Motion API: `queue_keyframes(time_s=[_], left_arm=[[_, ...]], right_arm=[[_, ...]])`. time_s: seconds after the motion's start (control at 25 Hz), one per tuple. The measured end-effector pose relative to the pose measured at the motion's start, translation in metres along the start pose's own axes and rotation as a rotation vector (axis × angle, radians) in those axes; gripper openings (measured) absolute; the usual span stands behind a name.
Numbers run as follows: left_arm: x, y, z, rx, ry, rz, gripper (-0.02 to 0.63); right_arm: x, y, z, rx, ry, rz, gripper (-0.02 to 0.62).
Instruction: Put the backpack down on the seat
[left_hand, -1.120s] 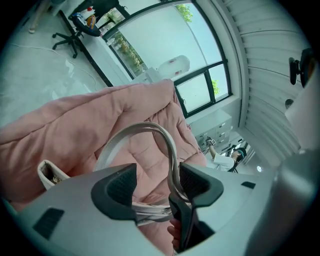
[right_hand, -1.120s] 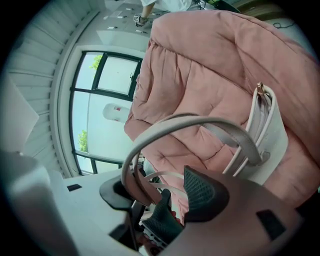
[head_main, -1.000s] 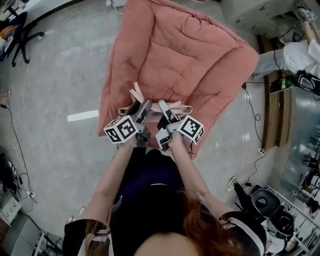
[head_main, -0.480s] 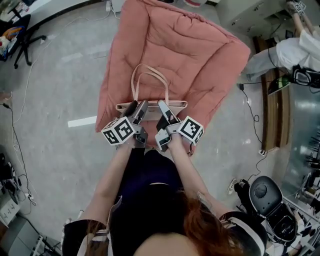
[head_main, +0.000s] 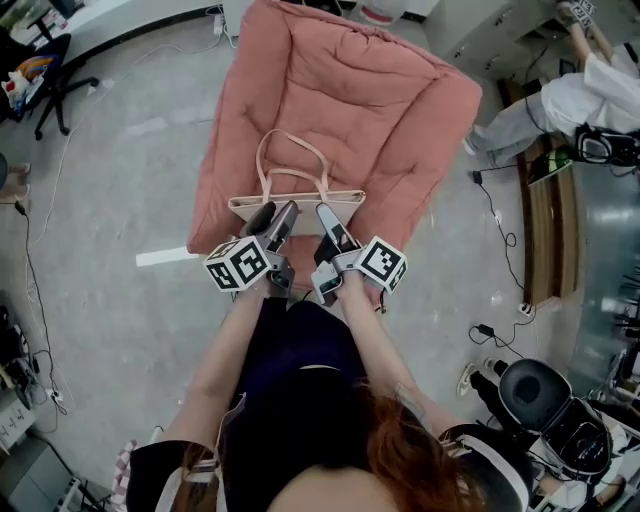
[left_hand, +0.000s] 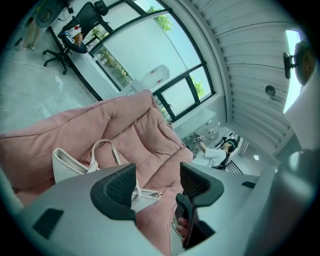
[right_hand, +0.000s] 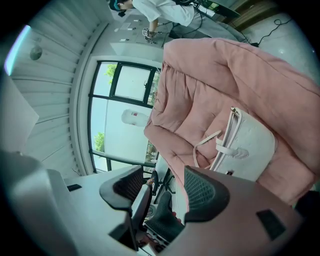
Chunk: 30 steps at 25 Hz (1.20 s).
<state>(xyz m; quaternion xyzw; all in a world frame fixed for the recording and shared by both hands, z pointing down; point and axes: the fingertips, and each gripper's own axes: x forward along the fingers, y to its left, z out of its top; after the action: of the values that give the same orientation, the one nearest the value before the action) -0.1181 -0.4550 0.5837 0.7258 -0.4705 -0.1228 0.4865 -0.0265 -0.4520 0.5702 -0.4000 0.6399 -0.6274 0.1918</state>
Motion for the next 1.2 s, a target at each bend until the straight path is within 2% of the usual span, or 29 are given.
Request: queue_keyframes(time_s=[0.32, 0.44, 0.56, 0.8, 0.88, 1.04, 1.08, 1.12, 1.16, 1.2], left_arm=[[-0.029, -0.027, -0.027, 0.044, -0.011, -0.016, 0.267], [-0.043, -0.040, -0.040, 0.088, -0.010, -0.020, 0.267], [-0.060, -0.057, -0.056, 0.213, -0.010, -0.021, 0.267], [-0.090, -0.093, -0.080, 0.581, -0.025, -0.002, 0.267], [-0.100, -0.101, -0.092, 0.646, -0.031, -0.002, 0.267], [-0.130, -0.118, -0.118, 0.722, -0.065, -0.032, 0.265], [-0.138, -0.120, -0.121, 0.735, -0.078, -0.032, 0.256], [-0.145, -0.122, -0.122, 0.744, -0.094, -0.028, 0.205], [-0.152, -0.123, -0.122, 0.753, -0.113, -0.021, 0.116], [-0.157, -0.126, -0.120, 0.764, -0.128, -0.016, 0.060]], right_arm=[[-0.050, 0.003, -0.012, 0.000, -0.035, 0.027, 0.249], [-0.074, 0.004, -0.017, -0.063, -0.062, 0.014, 0.249], [-0.099, 0.008, -0.022, -0.171, -0.085, 0.001, 0.249], [-0.148, 0.020, -0.026, -0.474, -0.169, -0.045, 0.249], [-0.161, 0.019, -0.032, -0.511, -0.161, -0.040, 0.249], [-0.193, 0.017, -0.050, -0.620, -0.158, -0.057, 0.247], [-0.200, 0.018, -0.055, -0.652, -0.159, -0.059, 0.247], [-0.206, 0.020, -0.059, -0.673, -0.164, -0.059, 0.247], [-0.211, 0.023, -0.061, -0.689, -0.177, -0.056, 0.237], [-0.216, 0.026, -0.062, -0.706, -0.195, -0.054, 0.176]])
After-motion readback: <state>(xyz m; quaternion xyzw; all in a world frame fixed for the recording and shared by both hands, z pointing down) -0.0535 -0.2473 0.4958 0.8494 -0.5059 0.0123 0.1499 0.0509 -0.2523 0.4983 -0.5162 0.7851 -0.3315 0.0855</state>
